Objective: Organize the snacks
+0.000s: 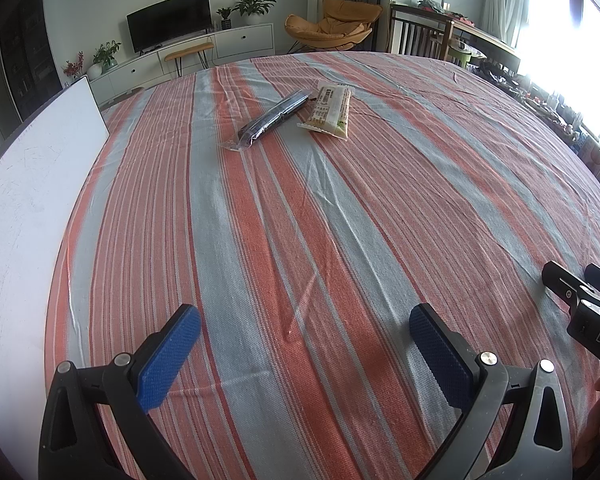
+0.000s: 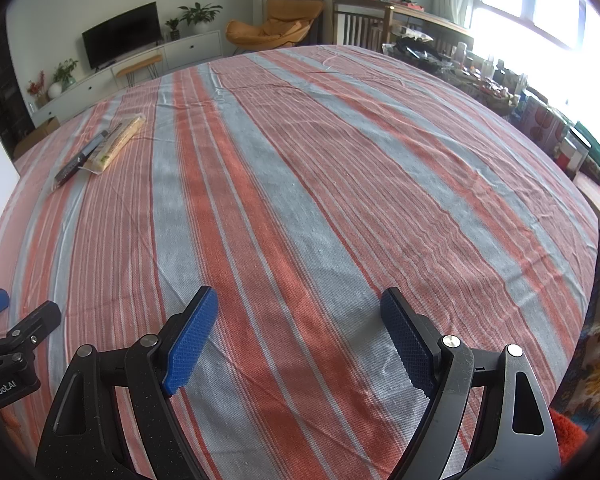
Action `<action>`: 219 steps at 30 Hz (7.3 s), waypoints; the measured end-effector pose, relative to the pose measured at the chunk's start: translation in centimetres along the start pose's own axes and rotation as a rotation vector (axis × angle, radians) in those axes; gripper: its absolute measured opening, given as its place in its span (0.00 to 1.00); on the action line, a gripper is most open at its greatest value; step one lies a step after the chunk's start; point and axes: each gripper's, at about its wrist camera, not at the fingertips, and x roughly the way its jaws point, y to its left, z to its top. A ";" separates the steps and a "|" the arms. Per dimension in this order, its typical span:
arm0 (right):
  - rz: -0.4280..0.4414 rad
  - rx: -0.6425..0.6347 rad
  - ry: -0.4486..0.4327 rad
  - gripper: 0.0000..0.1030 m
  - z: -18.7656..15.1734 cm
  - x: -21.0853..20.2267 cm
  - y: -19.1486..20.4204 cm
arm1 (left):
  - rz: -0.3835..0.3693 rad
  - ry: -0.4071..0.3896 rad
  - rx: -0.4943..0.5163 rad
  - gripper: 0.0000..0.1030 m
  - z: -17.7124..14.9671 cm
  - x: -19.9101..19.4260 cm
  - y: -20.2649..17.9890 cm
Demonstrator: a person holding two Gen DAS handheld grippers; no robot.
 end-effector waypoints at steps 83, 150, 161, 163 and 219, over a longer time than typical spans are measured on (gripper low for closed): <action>0.017 -0.010 0.009 0.89 0.1 0.2 0.5 | 0.053 0.001 -0.069 1.00 -0.7 -0.3 2.5; 0.330 -0.175 0.200 0.30 6.1 1.8 4.9 | 0.027 0.001 -0.033 1.00 -1.2 -0.7 2.9; 0.378 -0.062 0.160 0.30 0.7 -2.5 1.4 | -0.015 0.088 0.009 0.66 -0.4 -1.1 2.9; 0.391 -0.044 0.161 0.30 0.7 -2.7 1.1 | -0.030 0.072 0.016 0.17 -0.3 -1.8 2.9; 0.915 -0.485 0.050 0.64 2.9 -17.5 34.2 | 0.234 -0.279 -0.518 0.88 -10.6 -23.4 31.9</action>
